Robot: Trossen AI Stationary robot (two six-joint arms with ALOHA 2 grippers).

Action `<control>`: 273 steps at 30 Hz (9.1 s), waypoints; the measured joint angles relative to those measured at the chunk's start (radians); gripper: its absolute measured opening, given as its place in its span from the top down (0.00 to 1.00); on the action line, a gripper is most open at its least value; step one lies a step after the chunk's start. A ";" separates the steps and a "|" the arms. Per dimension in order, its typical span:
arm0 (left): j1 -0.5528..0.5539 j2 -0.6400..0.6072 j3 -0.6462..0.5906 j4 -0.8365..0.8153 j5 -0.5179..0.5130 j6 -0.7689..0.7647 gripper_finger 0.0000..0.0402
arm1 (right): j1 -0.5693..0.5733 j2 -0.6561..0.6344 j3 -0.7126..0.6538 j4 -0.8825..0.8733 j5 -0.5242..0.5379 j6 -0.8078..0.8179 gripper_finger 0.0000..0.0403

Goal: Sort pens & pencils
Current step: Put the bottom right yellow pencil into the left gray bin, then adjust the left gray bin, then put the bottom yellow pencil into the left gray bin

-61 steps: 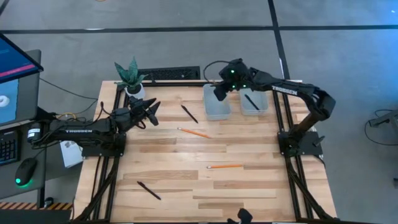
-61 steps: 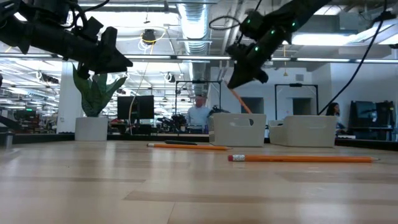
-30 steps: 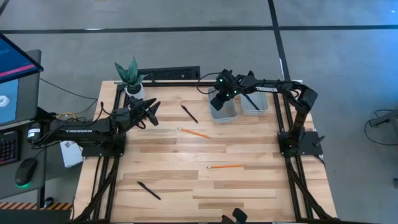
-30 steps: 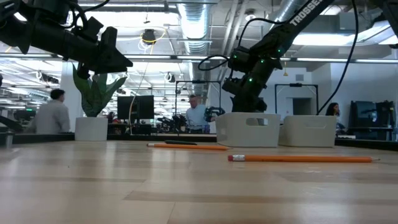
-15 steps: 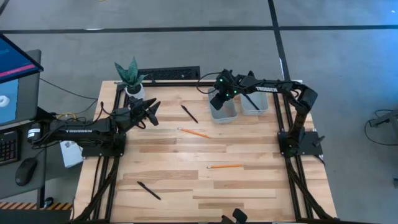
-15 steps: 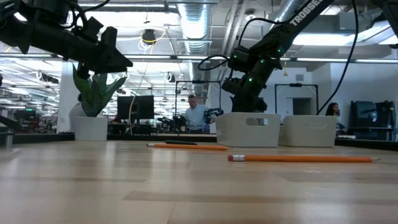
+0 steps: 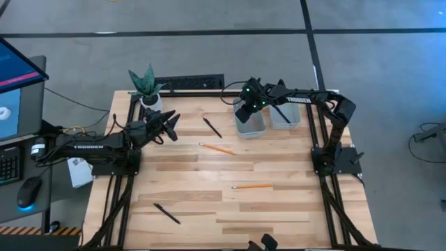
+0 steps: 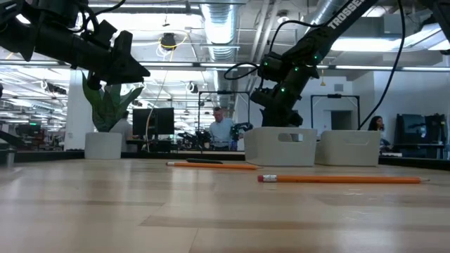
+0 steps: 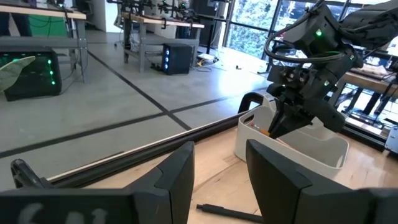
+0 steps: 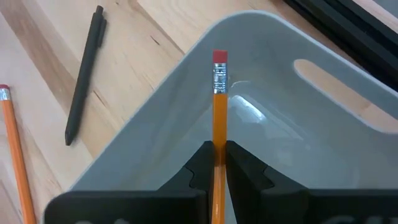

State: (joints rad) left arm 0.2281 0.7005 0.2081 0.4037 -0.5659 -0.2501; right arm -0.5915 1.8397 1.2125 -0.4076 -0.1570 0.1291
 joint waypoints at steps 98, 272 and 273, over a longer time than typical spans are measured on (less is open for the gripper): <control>0.000 0.000 0.000 -0.055 0.009 -0.039 0.66 | 0.134 -0.353 0.000 0.052 0.037 0.072 0.60; 0.000 0.000 0.000 -0.178 0.115 0.071 0.66 | 0.688 0.098 0.192 -0.395 0.166 0.004 0.85; 0.000 0.000 0.000 -0.178 0.115 0.071 0.66 | 0.674 0.098 0.210 -0.408 0.166 -0.003 0.85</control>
State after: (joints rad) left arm 0.2283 0.7006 0.2077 0.2260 -0.4511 -0.1792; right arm 0.0823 1.9373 1.4229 -0.8157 0.0090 0.1263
